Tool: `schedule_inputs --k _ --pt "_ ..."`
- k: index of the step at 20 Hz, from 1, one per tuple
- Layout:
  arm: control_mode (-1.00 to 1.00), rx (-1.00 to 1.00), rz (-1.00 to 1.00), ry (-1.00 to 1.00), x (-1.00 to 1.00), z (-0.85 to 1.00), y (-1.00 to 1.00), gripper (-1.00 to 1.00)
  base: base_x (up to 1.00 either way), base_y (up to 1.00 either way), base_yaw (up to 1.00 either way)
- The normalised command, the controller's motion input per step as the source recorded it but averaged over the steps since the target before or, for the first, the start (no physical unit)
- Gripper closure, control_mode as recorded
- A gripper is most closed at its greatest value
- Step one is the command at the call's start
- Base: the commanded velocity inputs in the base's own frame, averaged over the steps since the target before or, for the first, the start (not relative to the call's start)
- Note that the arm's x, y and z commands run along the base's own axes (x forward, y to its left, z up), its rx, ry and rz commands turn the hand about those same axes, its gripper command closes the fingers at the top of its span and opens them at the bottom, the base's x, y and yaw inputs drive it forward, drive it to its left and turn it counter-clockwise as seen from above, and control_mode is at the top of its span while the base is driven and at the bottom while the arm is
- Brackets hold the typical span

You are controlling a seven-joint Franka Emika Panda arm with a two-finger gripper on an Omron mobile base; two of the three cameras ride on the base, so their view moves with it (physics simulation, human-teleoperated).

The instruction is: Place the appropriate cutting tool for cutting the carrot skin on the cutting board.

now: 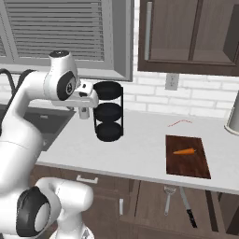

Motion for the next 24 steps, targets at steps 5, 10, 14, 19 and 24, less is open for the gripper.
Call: schedule_inputs --k 5,10,14,19,24 --pt "-1.0 0.0 -0.01 -0.2 -0.55 -0.01 -0.07 -1.0 0.0 0.0 0.0" --pt "-1.0 0.05 -0.03 -0.25 -1.0 -0.31 -0.63 -1.0 0.0 0.0 0.0" --pt "-1.0 0.02 0.0 0.22 -0.45 -0.41 -0.92 -1.0 0.0 0.0 0.0" --pt "-1.0 0.0 -0.03 0.51 0.02 -0.4 -0.95 -1.0 0.0 0.0 0.0" --pt "-1.0 0.0 -0.22 0.41 0.05 -0.56 -1.0 -1.0 0.0 0.0 0.0"
